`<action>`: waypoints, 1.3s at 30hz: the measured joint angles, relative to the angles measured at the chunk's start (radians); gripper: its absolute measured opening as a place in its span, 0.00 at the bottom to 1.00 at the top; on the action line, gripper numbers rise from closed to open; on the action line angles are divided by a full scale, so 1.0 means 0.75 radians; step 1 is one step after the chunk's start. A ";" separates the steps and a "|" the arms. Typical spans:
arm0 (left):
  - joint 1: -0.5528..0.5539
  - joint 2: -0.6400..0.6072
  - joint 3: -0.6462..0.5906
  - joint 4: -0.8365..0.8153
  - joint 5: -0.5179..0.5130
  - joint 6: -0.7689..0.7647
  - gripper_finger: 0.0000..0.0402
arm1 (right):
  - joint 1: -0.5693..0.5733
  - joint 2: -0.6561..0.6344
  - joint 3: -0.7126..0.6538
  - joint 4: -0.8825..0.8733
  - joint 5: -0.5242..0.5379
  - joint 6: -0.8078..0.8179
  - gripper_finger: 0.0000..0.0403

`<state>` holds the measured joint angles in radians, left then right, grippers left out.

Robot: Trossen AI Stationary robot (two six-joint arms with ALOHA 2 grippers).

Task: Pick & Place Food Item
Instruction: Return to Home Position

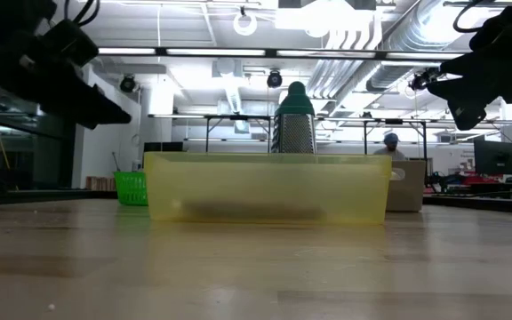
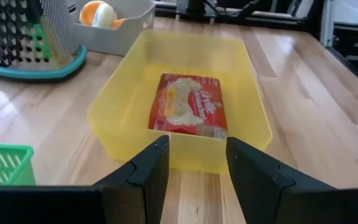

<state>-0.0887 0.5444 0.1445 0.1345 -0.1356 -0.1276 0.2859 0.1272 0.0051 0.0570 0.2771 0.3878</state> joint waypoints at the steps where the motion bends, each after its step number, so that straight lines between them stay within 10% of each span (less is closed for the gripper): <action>1: 0.000 -0.032 -0.018 -0.003 0.001 -0.001 0.38 | 0.000 0.000 0.000 0.000 -0.001 0.000 0.38; 39: -0.001 -0.435 -0.174 -0.165 0.061 0.045 0.38 | 0.000 0.000 0.000 0.001 0.000 0.000 0.38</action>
<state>-0.0895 0.2182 0.0140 0.0108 -0.0900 -0.0942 0.2859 0.1272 0.0051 0.0574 0.2771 0.3878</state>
